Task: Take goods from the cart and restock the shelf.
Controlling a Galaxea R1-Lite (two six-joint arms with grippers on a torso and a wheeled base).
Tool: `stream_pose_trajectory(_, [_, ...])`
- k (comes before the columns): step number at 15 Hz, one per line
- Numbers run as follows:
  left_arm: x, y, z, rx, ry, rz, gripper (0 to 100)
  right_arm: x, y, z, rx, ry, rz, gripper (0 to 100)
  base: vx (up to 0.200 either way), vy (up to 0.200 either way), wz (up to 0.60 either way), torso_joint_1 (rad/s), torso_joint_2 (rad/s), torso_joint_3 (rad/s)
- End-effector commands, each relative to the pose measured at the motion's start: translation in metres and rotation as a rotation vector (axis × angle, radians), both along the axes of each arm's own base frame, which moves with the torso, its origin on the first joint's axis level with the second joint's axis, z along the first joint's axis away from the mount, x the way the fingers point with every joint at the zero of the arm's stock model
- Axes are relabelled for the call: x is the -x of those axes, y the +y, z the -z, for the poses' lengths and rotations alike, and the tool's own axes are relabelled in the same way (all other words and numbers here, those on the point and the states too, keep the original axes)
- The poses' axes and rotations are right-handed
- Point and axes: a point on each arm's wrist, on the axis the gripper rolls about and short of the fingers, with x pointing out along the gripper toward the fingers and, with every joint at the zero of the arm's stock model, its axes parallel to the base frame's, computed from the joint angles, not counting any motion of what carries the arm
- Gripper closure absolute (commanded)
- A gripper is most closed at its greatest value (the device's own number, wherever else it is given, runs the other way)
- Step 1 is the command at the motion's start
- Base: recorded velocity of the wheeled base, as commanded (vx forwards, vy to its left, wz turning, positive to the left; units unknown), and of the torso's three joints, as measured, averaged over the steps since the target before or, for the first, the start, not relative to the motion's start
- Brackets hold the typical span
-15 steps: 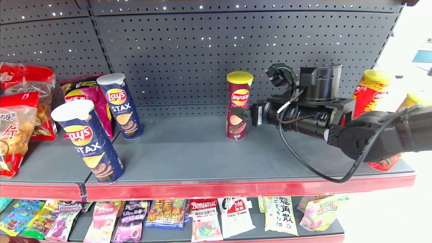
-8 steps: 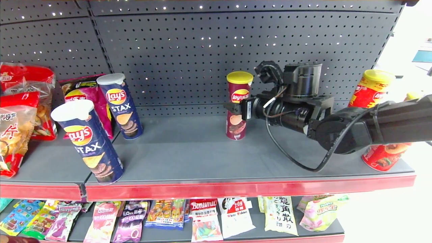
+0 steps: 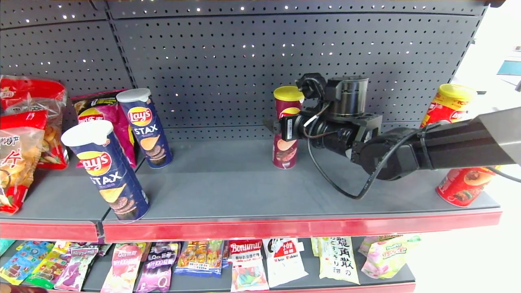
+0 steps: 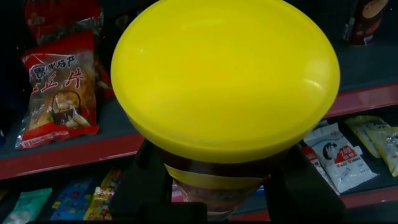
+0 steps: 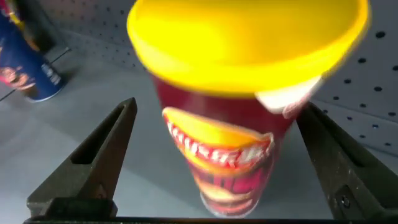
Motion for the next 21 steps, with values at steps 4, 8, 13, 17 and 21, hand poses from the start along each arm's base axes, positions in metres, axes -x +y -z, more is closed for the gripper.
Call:
stream_pose_trajectory(4, [-0.001,0.000,0.001,-0.002,0.004,0.001,100,-0.010,0.006,0.007,0.005,0.000,0.025,0,0.000,0.000,0.00,0.000,0.00,0.000])
stream_pose_trajectory(8, [-0.001,0.000,0.002,-0.001,0.006,0.001,100,-0.013,0.005,0.013,0.014,0.009,0.046,0,0.000,0.000,0.00,0.000,0.00,0.000])
stream_pose_trajectory(13, [0.000,0.000,0.002,-0.001,0.004,0.001,100,-0.014,0.008,0.012,0.012,0.002,0.055,100,0.000,0.000,0.00,0.000,0.00,0.000])
stream_pose_trajectory(17, [0.000,0.000,0.002,0.000,0.003,-0.002,100,-0.010,0.010,0.011,0.017,0.003,0.056,100,0.000,0.000,0.00,0.000,0.00,0.000])
stream_pose_trajectory(21, [0.000,0.000,0.003,0.000,0.001,0.001,100,0.018,0.005,-0.024,-0.008,-0.054,0.105,100,0.000,0.000,0.00,0.000,0.00,0.000])
